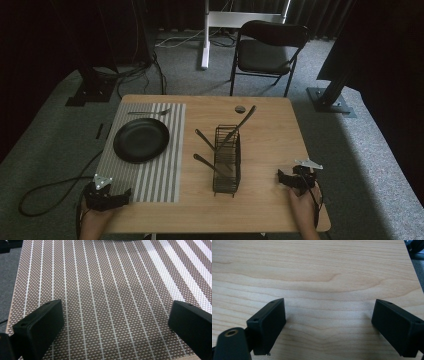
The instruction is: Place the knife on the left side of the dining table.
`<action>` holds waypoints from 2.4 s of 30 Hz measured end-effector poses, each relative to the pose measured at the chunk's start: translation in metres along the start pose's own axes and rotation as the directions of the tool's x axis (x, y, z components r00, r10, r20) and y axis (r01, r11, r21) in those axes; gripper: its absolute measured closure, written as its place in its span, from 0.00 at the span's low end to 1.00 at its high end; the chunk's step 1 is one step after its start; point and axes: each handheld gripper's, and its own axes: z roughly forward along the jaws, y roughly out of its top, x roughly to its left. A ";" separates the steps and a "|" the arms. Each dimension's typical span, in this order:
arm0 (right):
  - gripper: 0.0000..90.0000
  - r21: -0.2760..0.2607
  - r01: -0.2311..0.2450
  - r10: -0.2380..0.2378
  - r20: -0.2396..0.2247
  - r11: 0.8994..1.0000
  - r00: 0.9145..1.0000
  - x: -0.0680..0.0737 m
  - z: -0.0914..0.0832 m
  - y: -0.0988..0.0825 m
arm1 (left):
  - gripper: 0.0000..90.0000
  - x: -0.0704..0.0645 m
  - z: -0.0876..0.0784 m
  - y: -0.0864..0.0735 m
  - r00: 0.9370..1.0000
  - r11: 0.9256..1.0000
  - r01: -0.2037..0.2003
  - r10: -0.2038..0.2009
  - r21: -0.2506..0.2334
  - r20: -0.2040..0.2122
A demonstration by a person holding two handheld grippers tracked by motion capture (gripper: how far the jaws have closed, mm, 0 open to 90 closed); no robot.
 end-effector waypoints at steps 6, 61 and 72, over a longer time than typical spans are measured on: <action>0.12 0.000 0.001 -0.001 0.000 1.000 1.000 0.000 0.000 0.000 | 0.00 0.000 0.000 0.000 1.000 1.000 -0.001 0.001 0.000 0.000; 0.12 0.000 0.001 -0.001 0.000 1.000 1.000 0.000 0.000 0.000 | 0.04 -0.016 -0.020 0.013 0.996 0.997 -0.081 0.082 -0.019 0.045; 0.12 -0.001 0.002 -0.002 0.000 1.000 1.000 0.000 0.000 0.000 | 0.04 -0.023 -0.026 0.022 0.992 0.994 -0.101 0.104 -0.045 0.075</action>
